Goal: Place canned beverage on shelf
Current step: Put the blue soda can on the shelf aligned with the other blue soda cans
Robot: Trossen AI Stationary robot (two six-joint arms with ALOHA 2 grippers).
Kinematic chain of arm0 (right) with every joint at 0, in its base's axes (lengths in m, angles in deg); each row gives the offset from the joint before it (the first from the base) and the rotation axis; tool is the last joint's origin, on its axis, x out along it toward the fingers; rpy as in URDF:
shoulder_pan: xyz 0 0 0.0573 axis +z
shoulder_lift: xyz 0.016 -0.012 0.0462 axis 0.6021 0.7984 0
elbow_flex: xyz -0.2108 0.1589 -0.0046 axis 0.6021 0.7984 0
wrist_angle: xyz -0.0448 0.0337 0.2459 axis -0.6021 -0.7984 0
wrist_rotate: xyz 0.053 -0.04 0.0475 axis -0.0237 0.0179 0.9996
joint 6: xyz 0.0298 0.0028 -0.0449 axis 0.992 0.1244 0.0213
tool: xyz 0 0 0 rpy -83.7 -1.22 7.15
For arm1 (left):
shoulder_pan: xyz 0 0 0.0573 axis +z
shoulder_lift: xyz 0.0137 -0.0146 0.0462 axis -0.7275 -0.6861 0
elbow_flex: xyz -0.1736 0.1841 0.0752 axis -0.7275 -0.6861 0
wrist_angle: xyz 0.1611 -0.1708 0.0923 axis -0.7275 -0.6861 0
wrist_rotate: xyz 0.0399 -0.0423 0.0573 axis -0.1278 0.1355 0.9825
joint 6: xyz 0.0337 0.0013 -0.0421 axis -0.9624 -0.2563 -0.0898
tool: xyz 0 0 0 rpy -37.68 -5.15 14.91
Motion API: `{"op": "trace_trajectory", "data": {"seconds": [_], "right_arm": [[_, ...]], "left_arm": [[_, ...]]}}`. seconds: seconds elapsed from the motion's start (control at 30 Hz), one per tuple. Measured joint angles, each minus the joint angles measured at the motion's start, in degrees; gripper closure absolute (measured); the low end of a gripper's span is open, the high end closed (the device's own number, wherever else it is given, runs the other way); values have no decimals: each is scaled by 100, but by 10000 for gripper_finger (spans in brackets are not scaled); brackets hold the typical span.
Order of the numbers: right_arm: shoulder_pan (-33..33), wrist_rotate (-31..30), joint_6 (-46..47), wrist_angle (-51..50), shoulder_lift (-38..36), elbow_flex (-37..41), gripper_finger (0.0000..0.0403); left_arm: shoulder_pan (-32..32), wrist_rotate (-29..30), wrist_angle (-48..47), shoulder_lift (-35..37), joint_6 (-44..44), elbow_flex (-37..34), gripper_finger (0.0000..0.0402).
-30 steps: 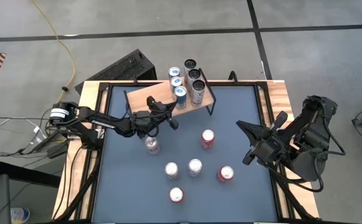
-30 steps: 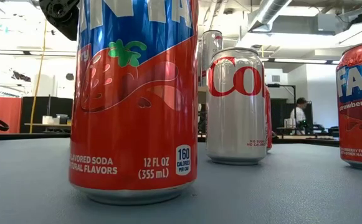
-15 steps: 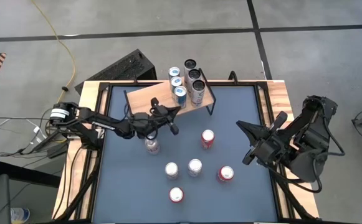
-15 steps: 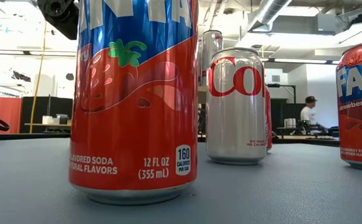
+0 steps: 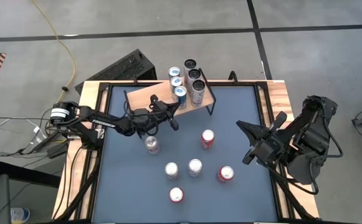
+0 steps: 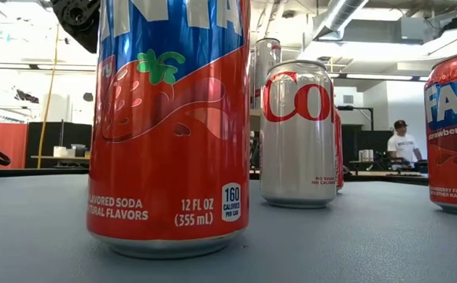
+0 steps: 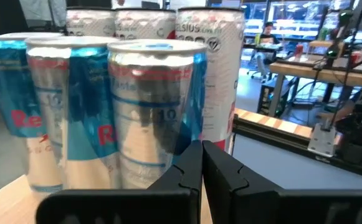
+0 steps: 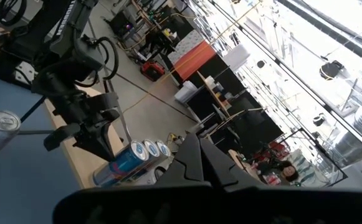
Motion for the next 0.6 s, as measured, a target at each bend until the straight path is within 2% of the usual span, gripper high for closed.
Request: {"op": "trace_trajectory", "data": {"seconds": [0.37,0.47,0.6], "right_arm": [[0,2,47,2,1,0,403],[-2,0,47,3,1,0,403],[0,0,45,2,-1,0,403]], "left_arm": [[-111,678,-195,0,7,0,402],[-185,420,-195,0,216,0,401],[-226,-256,-144,0,128,0,401]]}}
